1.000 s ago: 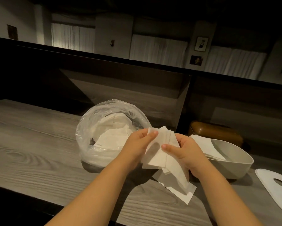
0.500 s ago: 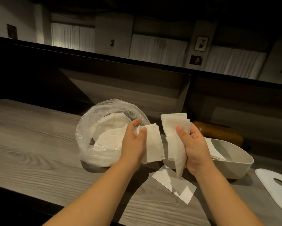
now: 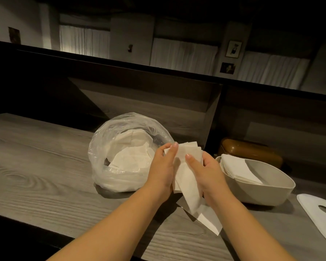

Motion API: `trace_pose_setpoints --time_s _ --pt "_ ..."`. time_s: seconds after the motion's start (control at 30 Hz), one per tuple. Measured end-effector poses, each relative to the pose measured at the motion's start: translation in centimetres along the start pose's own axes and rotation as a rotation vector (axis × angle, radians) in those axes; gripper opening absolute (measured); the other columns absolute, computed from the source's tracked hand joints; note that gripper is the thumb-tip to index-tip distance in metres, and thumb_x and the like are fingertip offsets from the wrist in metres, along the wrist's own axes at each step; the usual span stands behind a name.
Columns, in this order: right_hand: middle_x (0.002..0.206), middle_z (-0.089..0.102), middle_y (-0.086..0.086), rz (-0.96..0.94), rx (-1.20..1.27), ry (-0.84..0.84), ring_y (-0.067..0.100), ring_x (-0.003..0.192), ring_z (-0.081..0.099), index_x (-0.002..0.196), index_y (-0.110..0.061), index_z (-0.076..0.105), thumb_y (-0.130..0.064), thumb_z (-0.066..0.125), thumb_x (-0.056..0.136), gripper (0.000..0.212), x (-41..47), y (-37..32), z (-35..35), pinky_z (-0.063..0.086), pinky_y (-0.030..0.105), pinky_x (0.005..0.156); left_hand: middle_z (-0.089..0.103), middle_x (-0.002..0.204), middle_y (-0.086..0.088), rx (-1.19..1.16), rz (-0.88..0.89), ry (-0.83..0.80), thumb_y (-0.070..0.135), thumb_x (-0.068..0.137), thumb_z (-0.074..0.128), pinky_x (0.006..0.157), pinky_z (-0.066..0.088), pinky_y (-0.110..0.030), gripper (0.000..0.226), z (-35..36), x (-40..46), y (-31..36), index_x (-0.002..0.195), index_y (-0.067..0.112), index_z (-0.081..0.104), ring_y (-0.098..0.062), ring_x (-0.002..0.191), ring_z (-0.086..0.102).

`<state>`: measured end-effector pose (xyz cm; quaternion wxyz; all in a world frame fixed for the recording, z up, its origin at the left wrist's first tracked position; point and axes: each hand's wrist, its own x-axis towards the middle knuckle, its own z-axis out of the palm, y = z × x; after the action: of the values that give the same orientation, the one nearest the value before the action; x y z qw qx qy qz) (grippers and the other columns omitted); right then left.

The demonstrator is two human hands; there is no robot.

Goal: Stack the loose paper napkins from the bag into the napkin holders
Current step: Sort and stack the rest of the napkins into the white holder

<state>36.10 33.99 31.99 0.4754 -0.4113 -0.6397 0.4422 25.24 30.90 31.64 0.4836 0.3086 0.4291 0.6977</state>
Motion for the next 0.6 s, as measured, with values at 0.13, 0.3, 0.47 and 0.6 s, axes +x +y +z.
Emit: trace_pose_setpoints --time_s 0.13,0.3,0.47,0.6 --pt "0.112 0.054 -0.013 -0.149 -0.165 0.018 0.007 0.095 0.057 0.104 -0.042 0.043 -0.036 0.070 0.088 0.033 0.2 0.1 -0.4 0.047 0.020 0.070 0.069 0.107 -0.008 -0.083 -0.056 0.046 0.026 0.099 0.058 0.083 0.059 -0.052 0.015 -0.4 0.5 0.3 0.114 0.026 0.057 -0.030 0.095 0.069" --pt "0.132 0.034 -0.028 -0.562 -0.665 -0.128 -0.008 0.121 0.026 0.105 -0.062 0.048 -0.044 0.071 0.083 0.036 0.5 -0.3 -2.2 0.026 0.019 0.104 0.072 0.106 -0.015 -0.263 -0.217 -0.010 0.020 0.099 0.058 0.090 0.055 -0.057 0.011 -1.1 0.7 0.9 0.109 0.019 0.060 -0.035 0.098 0.069" --pt "0.137 0.022 -0.041 -0.539 -0.765 -0.193 -0.008 0.131 0.007 0.084 -0.055 0.064 -0.044 0.078 0.078 0.019 0.4 -0.4 -2.7 0.009 0.035 0.111 0.066 0.115 -0.016 -0.275 -0.265 0.030 0.022 0.099 0.057 0.092 0.053 -0.059 0.027 -1.5 1.0 0.9 0.125 0.020 0.050 -0.038 0.104 0.065" --pt "0.133 0.022 -0.044 -0.539 -0.789 -0.205 -0.008 0.132 0.008 0.081 -0.053 0.068 -0.038 0.081 0.076 0.020 0.4 -0.6 -2.7 0.008 0.031 0.110 0.067 0.114 -0.017 -0.307 -0.289 0.037 0.022 0.101 0.055 0.094 0.051 -0.059 0.023 -1.6 1.1 1.0 0.123 0.017 0.050 -0.038 0.105 0.064"
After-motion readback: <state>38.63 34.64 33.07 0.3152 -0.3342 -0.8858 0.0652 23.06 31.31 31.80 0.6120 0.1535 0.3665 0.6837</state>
